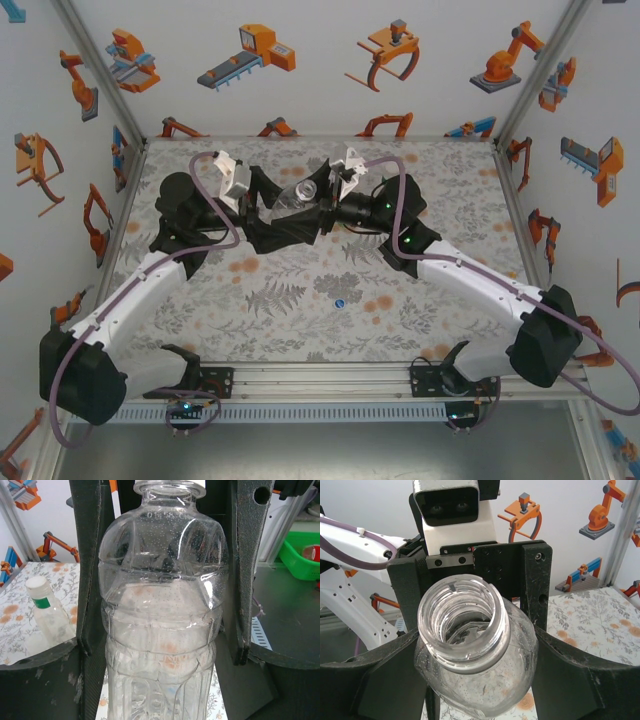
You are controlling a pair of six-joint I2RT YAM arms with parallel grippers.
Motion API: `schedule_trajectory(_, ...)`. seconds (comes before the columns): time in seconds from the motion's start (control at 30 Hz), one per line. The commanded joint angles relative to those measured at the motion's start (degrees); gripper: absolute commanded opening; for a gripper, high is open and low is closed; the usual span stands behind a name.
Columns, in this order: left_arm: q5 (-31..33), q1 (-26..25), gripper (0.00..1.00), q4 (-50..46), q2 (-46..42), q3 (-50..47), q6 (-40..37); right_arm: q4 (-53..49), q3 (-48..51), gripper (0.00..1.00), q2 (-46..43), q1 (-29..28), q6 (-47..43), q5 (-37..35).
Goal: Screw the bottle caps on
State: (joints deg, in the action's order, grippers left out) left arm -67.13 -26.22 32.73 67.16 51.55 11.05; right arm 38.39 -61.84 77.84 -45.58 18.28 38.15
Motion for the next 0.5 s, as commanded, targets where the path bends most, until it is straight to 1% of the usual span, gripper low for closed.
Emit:
schedule_trajectory(0.0, -1.5, -0.8, 0.68, -1.6, -0.2, 1.8, -1.6, 2.0, -2.3, 0.3, 0.4, -0.6, 0.4, 1.0)
schedule_trajectory(0.27, -1.8, -0.9, 0.58, -2.1, -0.1, 1.9, -2.0, 1.6, -2.8, 0.3, 0.2, -0.6, -0.1, 0.8)
schedule_trajectory(0.47, -1.8, -1.0, 0.46, -2.1, -0.4, 2.0, -2.3, 1.2, -2.6, 0.31, -0.1, -0.6, -0.3, 0.6)
